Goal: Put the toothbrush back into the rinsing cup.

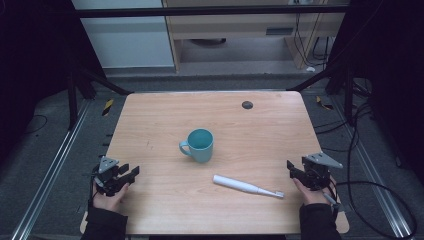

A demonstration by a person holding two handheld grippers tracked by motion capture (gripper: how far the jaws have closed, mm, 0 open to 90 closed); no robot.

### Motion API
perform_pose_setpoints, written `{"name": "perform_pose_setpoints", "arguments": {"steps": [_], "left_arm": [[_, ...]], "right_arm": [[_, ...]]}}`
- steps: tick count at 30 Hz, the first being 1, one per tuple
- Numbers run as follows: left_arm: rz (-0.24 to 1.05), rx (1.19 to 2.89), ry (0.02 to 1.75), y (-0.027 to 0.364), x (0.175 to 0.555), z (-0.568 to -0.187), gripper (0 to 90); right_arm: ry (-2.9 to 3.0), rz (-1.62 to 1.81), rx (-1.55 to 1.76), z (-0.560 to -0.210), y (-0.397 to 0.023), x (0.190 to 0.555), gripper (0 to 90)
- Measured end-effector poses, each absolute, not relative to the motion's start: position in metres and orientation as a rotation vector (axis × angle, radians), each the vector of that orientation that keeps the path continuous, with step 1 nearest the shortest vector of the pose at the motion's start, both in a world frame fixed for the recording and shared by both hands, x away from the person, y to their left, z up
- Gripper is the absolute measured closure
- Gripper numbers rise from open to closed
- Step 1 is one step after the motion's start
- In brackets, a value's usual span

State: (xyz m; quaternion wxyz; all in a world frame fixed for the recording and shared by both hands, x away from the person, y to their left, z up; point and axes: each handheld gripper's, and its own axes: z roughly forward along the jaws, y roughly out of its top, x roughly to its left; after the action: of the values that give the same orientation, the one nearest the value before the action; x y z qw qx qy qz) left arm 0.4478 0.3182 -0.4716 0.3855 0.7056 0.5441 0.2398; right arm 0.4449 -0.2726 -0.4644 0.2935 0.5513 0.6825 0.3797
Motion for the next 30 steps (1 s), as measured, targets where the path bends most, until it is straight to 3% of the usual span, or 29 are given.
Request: {"name": "perform_pose_setpoints", "arguments": {"steps": [19,30], "left_arm": [[0.611,1.848,1.37,0.314,0.447,-0.472,59.8],[0.608,1.874,1.377,0.314,0.447,-0.471,63.9]], "right_arm": [[2.048,1.117,1.341,-0.442,-0.21,0.438,76.4],[2.171,1.134,1.283,-0.446,-0.169,0.447,87.3]]}}
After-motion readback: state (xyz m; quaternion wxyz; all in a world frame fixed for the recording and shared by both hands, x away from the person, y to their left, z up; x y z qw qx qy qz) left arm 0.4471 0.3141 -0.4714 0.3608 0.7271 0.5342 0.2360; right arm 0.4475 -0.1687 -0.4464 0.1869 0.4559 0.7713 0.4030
